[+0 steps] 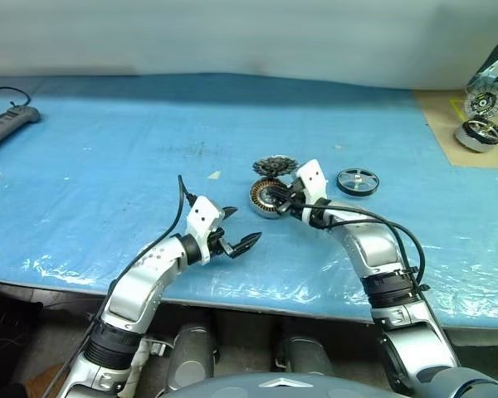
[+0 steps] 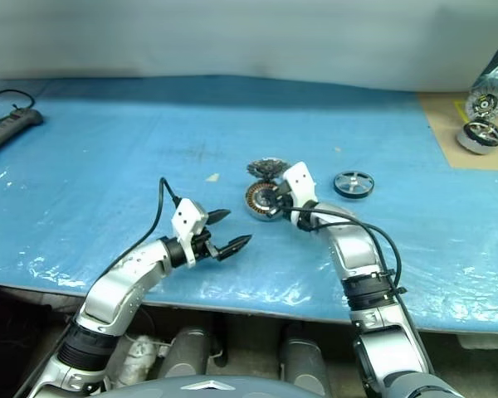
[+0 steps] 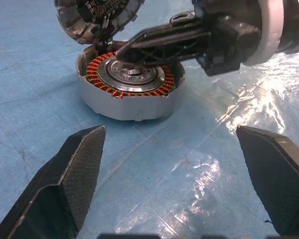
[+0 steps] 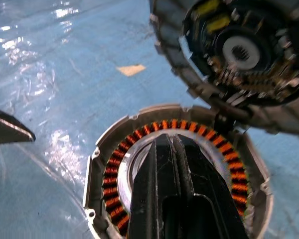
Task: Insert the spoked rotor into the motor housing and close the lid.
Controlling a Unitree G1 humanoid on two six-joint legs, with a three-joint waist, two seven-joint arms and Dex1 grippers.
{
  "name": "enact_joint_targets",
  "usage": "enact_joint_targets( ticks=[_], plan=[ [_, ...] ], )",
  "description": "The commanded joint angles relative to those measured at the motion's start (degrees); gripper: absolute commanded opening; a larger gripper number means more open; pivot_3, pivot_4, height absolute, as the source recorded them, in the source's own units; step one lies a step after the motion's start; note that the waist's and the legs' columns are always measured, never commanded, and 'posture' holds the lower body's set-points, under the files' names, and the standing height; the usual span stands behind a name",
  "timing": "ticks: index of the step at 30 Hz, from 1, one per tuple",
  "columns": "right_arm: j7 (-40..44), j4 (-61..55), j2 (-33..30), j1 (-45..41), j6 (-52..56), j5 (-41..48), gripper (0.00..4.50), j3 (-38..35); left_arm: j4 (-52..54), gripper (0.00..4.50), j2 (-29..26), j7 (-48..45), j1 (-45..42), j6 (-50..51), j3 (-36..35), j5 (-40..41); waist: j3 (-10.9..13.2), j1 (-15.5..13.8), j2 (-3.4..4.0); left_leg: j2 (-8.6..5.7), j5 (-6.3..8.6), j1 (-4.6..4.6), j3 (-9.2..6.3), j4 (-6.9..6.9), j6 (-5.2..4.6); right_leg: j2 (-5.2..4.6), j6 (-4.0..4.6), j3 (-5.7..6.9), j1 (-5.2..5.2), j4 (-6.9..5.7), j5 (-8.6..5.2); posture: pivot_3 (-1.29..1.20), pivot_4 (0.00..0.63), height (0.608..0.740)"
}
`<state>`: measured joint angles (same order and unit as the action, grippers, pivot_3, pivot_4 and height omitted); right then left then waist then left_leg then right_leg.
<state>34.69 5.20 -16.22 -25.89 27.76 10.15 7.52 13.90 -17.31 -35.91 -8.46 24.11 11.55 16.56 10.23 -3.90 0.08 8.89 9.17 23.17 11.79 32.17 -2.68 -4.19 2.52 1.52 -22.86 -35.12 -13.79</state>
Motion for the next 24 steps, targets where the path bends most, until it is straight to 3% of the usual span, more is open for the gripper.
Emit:
enact_joint_targets(
  ticks=[1,7,11,17,24],
  plan=[
    [0.3,0.8,-1.0,0.5,-0.9,-1.7,0.05,1.4,1.3,4.50,0.1,0.0,0.3,-0.8,-0.1,0.1,0.0,0.0,0.00,0.00,0.00,-0.01,0.00,0.00,0.00,0.00,0.00,0.00,0.02,0.00,0.00,0.00,0.150,0.740],
    [3.0,1.6,-7.1,3.5,-7.7,-11.5,0.05,11.4,1.5,4.50,0.0,-0.1,0.7,-0.7,0.0,0.1,-0.1,0.0,-0.04,0.00,0.01,-0.17,-0.01,0.01,0.00,0.00,0.00,0.00,0.19,0.02,0.00,0.00,0.150,0.740],
    [1.0,5.8,-8.5,4.0,-12.4,-18.4,0.05,16.0,1.4,4.50,-0.1,-0.2,0.6,-0.8,0.1,0.0,-0.2,0.0,-0.12,0.01,0.02,-0.79,-0.01,-0.15,0.02,0.00,-0.04,0.00,0.73,0.20,-0.03,0.00,0.150,0.740],
    [-1.0,8.0,-5.3,3.6,-11.9,-16.1,0.05,11.5,1.4,4.50,0.0,-0.4,0.6,-0.9,0.4,0.0,-0.3,0.0,-0.23,-0.04,0.05,-2.08,-0.01,-0.42,0.03,0.00,-0.58,-0.04,1.70,0.49,-0.35,0.00,0.150,0.740],
    [2.2,2.4,-1.4,1.7,-4.0,-3.0,0.05,0.1,0.9,4.50,0.1,-0.4,0.3,-1.0,0.8,-0.2,-0.2,0.0,-0.25,-0.10,0.04,-1.89,-0.04,-0.54,0.04,-0.01,-0.59,-0.10,1.65,0.51,-0.36,0.00,0.150,0.740]
  ],
)
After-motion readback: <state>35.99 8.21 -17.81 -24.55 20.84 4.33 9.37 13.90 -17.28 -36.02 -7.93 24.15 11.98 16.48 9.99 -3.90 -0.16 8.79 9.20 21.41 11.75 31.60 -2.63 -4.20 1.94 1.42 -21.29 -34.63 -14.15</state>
